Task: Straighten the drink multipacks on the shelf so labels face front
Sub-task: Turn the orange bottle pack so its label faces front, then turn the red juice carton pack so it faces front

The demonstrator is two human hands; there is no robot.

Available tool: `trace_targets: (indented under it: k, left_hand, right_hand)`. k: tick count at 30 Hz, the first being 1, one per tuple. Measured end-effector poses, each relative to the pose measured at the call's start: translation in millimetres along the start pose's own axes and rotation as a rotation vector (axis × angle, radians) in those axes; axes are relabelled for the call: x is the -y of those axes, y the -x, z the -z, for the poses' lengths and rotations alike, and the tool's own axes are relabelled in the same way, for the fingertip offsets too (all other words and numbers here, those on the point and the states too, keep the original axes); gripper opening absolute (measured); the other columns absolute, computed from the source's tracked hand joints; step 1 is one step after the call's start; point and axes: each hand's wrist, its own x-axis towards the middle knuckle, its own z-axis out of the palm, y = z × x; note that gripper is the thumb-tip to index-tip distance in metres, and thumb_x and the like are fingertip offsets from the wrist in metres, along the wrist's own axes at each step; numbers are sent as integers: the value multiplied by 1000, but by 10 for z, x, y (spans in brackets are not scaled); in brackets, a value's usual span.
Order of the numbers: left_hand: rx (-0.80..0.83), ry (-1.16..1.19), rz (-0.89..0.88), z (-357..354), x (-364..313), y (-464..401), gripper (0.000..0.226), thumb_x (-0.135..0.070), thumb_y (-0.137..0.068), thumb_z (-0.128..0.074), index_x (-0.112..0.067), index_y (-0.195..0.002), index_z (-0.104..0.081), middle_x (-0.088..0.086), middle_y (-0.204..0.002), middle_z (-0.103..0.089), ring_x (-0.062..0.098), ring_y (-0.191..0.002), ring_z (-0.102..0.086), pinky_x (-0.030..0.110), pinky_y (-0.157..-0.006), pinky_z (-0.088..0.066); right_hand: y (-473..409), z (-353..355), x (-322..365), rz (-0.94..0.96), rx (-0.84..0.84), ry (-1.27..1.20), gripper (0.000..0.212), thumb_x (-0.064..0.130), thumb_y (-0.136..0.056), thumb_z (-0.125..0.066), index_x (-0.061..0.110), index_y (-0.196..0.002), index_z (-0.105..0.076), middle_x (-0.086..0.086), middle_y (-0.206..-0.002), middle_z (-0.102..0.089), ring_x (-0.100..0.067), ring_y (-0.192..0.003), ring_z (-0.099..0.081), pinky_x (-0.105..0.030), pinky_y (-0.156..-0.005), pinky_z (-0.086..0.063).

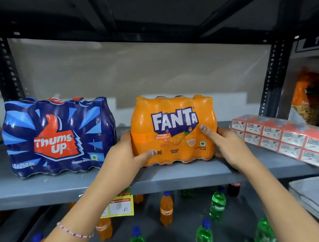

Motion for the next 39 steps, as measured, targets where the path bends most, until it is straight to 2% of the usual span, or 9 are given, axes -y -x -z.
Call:
trace_targets:
  k: [11,15,18,21,26,28,31,35,39]
  left_hand:
    - [-1,-20,6,12,-11,38,63,-50,-89,-66,-18,-138,-42,5,-132,-63,24,-105,-65,39,-88,-56]
    - [17,-7,32,39,12,22,63,-47,-88,-68,-18,-138,-43,3,-127,-63,19,-99,-60,39,-87,-55]
    - [-90,104,21,-16,-54,80,68,-36,-86,-75,-20,-144,-43,-3,-124,-59,24,-114,-62,44,-93,-54]
    - [-358,122,-74,-134,-274,100,80,-28,-87,-76,-16,-154,-34,8,-146,-51,30,-136,-50,51,-108,-46]
    - [-576,393,-409,-525,-919,145,69,-19,-94,-71,-24,-155,-38,-9,-150,-48,4,-140,-45,33,-112,-43]
    - [-550,494,-549,-686,-1046,179,64,-15,-95,-67,-19,-153,-41,-14,-147,-50,-11,-134,-47,15,-103,-47]
    - [-492,555,-633,-1002,-1202,182,63,-5,-92,-58,-9,-152,-42,-3,-155,-49,7,-147,-41,14,-111,-39]
    - [-306,668,-567,-1306,-1423,100,55,-9,-95,-54,-14,-150,-48,-9,-152,-54,3,-145,-43,24,-119,-33]
    - [-110,677,-361,-1552,-1726,-73,46,-11,-105,-53,-28,-147,-45,-41,-130,-54,-25,-120,-49,16,-112,-41]
  right_hand:
    - [93,-7,101,-20,1,10,67,86,-63,-61,31,-100,-70,6,-105,-80,-15,-97,-76,-48,-91,-60]
    - [74,187,261,-148,154,43,64,79,-71,-57,26,-103,-69,3,-111,-76,-15,-102,-71,-48,-93,-58]
    - [-68,629,338,-27,-88,341,75,81,-83,-45,14,-97,-76,-5,-97,-79,-25,-94,-72,-46,-90,-57]
    - [-347,1219,244,-73,-403,823,63,68,-93,-40,13,-103,-71,-15,-111,-74,-36,-106,-66,-42,-88,-49]
    - [-647,1656,-119,-543,-275,1125,72,62,-94,-26,15,-138,-59,-14,-145,-59,-33,-128,-58,-40,-97,-42]
    - [-677,1585,-145,-487,-314,1163,63,54,-98,-27,12,-126,-65,-12,-134,-65,-30,-118,-63,-37,-82,-35]
    - [-635,1561,-172,-312,-401,1242,51,48,-96,-33,14,-105,-69,-10,-114,-71,-29,-103,-65,-36,-77,-32]
    - [-410,1435,-298,228,-610,1273,45,48,-82,-58,4,-77,-64,-17,-77,-66,-33,-72,-60,-39,-66,-21]
    - [-301,1462,-445,515,-659,1213,51,54,-88,-51,4,-87,-61,-16,-79,-60,-32,-74,-52,-43,-69,-30]
